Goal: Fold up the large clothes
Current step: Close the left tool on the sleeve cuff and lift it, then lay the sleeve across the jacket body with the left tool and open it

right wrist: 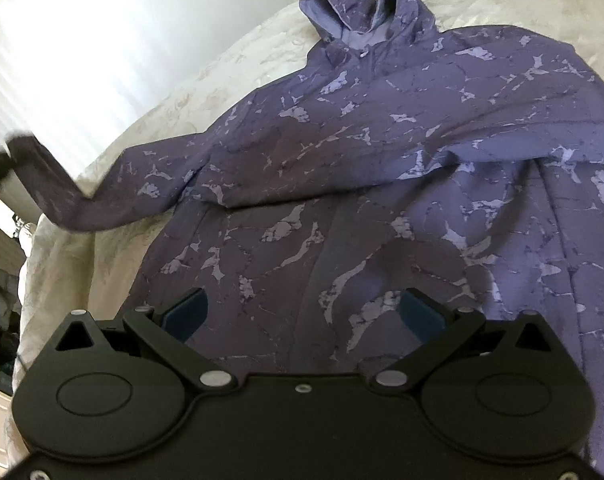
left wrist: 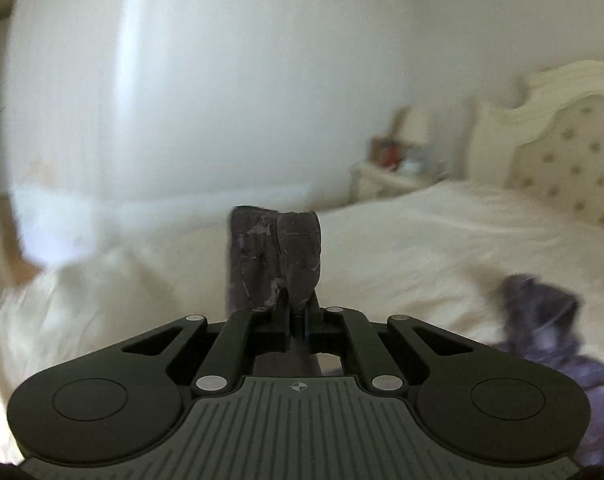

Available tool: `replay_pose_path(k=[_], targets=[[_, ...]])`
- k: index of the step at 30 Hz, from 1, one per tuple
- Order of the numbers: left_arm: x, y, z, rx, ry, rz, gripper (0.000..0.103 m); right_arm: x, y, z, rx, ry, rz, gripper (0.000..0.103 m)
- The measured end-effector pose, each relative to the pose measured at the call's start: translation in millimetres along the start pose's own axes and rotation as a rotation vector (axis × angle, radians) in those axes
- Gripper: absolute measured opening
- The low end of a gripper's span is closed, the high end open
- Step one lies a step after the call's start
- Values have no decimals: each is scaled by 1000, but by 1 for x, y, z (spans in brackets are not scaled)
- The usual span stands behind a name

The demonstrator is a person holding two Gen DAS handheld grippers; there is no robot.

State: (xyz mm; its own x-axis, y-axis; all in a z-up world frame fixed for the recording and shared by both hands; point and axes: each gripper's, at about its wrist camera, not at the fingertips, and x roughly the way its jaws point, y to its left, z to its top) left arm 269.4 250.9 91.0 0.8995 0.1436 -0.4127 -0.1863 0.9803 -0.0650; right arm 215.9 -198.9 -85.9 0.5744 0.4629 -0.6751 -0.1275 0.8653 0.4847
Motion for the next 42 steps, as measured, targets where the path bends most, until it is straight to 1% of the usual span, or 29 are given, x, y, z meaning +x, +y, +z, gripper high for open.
replay_pose_path(k=[3,7,9,12,13,15,20,24,26,27,28,29,33,34,35,36,38,39,40,42], targets=[[-26,-39,29,52,-69,-95,5,-4,-4,-2,-1,-10,-6,102],[-47,-98,55,101,-136,-220,5,-12,-12,-6,19,-29,0,102],[-52,-129,63,122,-157,-281,5,-16,-15,-8,21,-43,-5,102],[-49,-176,63,153,-171,-354,5,-22,-22,-9,31,-71,-13,102],[-38,-186,60,151,-165,-376,5,-25,-25,-10,36,-82,-16,102],[-26,-215,53,141,-143,-429,5,-28,-30,-10,44,-100,-27,102],[14,-276,17,161,-88,-518,5,-35,-51,-12,88,-130,-36,102],[32,-306,-15,186,-32,-566,6,-40,-66,-14,123,-149,-35,102],[36,-311,-31,198,-3,-579,6,-43,-72,-14,140,-157,-26,102],[44,-318,-43,204,18,-581,6,-45,-75,-14,147,-161,-21,102],[41,-315,-48,208,34,-578,6,-45,-77,-14,151,-164,-21,102],[49,-319,-59,213,57,-571,6,-46,-77,-13,151,-168,-23,102],[63,-320,-84,241,116,-560,7,-47,-79,-12,157,-172,-24,102],[58,-313,-88,243,127,-556,7,-47,-80,-13,157,-173,-26,102],[61,-314,-91,245,142,-553,7,-46,-80,-12,157,-173,-28,102],[64,-314,-94,246,159,-550,8,-46,-81,-12,157,-172,-29,102],[67,-313,-98,242,193,-558,26,-45,-81,-13,156,-169,-32,102],[69,-312,-99,236,209,-569,39,-45,-81,-13,153,-168,-35,102],[69,-313,-100,233,218,-584,47,-44,-80,-13,149,-167,-38,102],[67,-312,-99,238,216,-615,52,-44,-80,-12,140,-164,-44,102]])
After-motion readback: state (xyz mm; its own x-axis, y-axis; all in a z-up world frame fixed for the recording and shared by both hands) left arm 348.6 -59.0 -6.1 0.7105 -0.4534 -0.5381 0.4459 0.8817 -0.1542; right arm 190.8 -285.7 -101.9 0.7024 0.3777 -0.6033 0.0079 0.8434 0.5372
